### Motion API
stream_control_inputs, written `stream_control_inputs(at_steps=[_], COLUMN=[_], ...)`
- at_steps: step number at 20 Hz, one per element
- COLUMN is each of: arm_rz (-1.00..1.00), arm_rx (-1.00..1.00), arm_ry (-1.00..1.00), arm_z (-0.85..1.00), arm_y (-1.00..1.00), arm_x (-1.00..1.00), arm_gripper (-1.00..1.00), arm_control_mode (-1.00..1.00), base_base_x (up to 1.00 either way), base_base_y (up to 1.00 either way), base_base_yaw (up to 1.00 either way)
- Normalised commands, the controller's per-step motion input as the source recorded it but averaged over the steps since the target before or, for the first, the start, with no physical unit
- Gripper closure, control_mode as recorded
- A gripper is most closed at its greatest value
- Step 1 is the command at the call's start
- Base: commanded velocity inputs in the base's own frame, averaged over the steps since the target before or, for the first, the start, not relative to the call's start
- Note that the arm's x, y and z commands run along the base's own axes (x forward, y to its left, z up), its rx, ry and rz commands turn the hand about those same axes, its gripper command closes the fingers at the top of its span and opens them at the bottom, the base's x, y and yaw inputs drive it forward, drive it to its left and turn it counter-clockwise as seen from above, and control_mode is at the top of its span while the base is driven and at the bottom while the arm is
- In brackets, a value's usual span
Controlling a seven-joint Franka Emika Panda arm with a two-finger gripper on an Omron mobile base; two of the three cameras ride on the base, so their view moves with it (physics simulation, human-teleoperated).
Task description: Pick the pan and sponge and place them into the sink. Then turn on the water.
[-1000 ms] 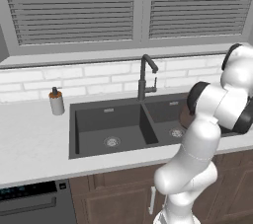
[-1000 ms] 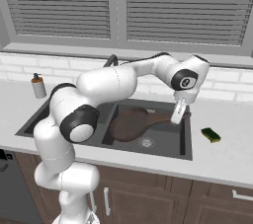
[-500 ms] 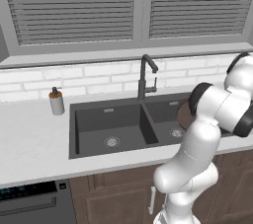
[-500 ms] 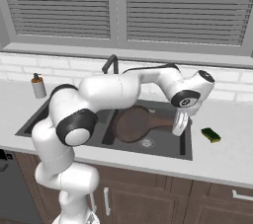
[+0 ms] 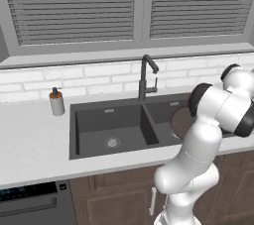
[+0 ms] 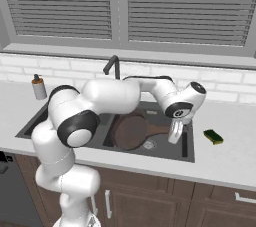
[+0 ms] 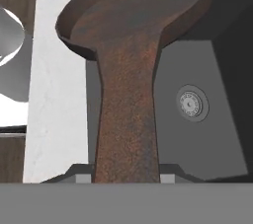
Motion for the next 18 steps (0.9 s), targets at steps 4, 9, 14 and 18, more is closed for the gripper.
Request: stream_control_inputs(at_steps=[4,9,14,18], arm_rz=[0.09,0.09,0.08,0.06], arm_rx=[0.0,0.0,0.0,0.0], arm_ry=[0.08,0.0,0.0,0.0], arm_z=[-0.24,-0.34,-0.34,-0.26], arm_y=[0.04,0.0,0.0,0.0], arm_x=[0.45,0.29,0.31,0.49], arm_gripper=[1.0,1.0,1.0,1.0], arm_control_mode=[-1.0,-1.0,-1.0,-1.0], base_base_x=[0.0,0.0,0.0,0.0], base_base_y=[0.0,0.0,0.0,0.0], base_base_yaw=[0.0,0.0,0.0,0.0])
